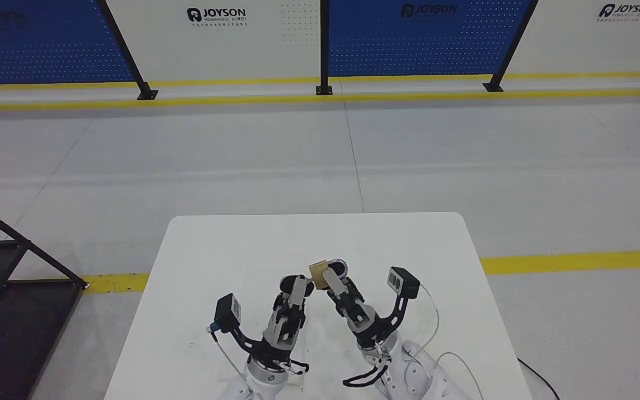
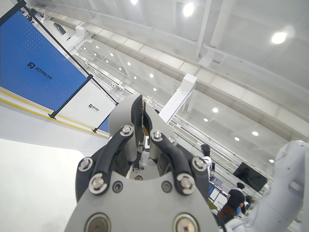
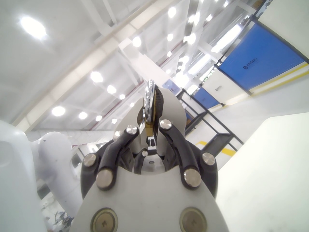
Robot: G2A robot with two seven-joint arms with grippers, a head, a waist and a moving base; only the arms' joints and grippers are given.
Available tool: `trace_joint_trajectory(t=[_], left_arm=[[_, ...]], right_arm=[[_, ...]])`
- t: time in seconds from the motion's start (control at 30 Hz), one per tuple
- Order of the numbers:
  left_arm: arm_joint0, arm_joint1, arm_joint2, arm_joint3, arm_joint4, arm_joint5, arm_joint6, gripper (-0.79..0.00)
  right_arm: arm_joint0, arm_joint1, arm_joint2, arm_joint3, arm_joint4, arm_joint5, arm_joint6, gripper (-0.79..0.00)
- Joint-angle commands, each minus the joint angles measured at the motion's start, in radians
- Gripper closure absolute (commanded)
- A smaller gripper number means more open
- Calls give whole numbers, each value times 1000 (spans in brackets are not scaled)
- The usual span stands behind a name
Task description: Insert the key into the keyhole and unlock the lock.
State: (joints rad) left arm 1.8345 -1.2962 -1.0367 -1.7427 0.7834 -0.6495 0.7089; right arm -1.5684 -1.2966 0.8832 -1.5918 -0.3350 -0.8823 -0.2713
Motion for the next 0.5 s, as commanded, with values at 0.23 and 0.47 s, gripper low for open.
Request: trace_joint_trajectory(t=[0.23,0.47], left_arm=[[0,-2,-2,1,4,-1,5,-699],[13,3,-33,8,24,-37,25,-369]], right_arm=[[-3,-4,12,-2,13,-2,13,0],[-6,-6,27,1,25,-3,27,0]])
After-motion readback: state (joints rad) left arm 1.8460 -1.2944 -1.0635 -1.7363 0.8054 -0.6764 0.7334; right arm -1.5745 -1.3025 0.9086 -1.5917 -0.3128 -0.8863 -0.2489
